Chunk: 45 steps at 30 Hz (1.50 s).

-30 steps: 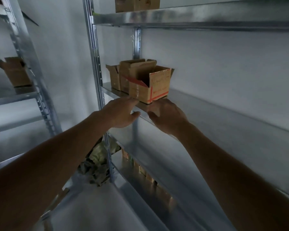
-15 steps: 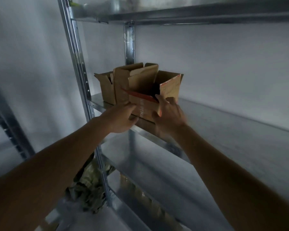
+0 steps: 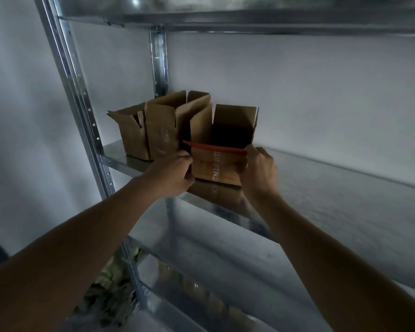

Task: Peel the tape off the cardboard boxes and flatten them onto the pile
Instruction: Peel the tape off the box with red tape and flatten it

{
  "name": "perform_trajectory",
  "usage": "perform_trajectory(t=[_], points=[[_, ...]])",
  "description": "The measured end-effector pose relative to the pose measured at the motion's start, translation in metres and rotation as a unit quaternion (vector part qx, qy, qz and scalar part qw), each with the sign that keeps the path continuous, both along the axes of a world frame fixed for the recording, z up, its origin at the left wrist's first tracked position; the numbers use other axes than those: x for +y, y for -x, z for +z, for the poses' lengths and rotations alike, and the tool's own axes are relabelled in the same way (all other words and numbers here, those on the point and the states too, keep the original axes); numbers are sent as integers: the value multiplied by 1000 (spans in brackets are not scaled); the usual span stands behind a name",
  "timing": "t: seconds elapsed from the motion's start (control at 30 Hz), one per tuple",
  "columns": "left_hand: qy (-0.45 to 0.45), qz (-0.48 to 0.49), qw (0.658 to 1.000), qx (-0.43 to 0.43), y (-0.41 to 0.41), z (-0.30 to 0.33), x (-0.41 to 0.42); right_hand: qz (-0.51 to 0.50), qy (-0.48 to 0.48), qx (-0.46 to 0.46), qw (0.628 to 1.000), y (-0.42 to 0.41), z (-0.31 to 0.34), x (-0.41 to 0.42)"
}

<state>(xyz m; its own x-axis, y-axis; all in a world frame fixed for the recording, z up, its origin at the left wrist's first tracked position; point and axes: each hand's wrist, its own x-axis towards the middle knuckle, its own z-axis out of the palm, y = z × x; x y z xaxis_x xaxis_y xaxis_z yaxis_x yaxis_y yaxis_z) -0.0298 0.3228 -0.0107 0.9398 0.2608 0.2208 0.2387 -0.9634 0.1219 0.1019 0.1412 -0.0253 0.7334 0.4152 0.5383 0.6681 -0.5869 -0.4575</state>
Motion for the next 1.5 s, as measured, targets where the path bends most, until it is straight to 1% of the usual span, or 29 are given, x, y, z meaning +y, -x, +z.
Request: perform_trajectory(t=[0.27, 0.33, 0.43, 0.63, 0.87, 1.0, 1.13, 1.23, 1.4, 1.5], points=[[-33, -49, 998, -9, -19, 6, -23, -37, -90, 9, 995, 7, 0, -50], [-44, -69, 996, -15, -29, 7, -35, -54, -96, 3, 994, 6, 2, -71], [-26, -95, 995, -3, -45, 8, -62, -74, -100, -5, 992, 6, 4, -107], [-10, -143, 990, 10, -68, 13, -142, -118, -98, -13, 988, 6, 5, -195], [0, -213, 977, -8, -88, 18, -266, -154, -102, -39, 982, 7, 3, -320], [15, -214, 977, 0, -96, 14, -334, -136, -107, -16, 985, 4, -3, -393], [24, -214, 976, -3, -107, 8, -394, -140, -113, -26, 983, -1, -6, -455], [41, -224, 974, 6, -112, 2, -432, -142, -114, -12, 983, -3, -9, -494], [36, -234, 971, 32, -124, -7, -476, -163, -78, -17, 983, -8, -9, -546], [26, -242, 969, 33, -133, -7, -495, -173, -52, -4, 984, -12, -4, -568]])
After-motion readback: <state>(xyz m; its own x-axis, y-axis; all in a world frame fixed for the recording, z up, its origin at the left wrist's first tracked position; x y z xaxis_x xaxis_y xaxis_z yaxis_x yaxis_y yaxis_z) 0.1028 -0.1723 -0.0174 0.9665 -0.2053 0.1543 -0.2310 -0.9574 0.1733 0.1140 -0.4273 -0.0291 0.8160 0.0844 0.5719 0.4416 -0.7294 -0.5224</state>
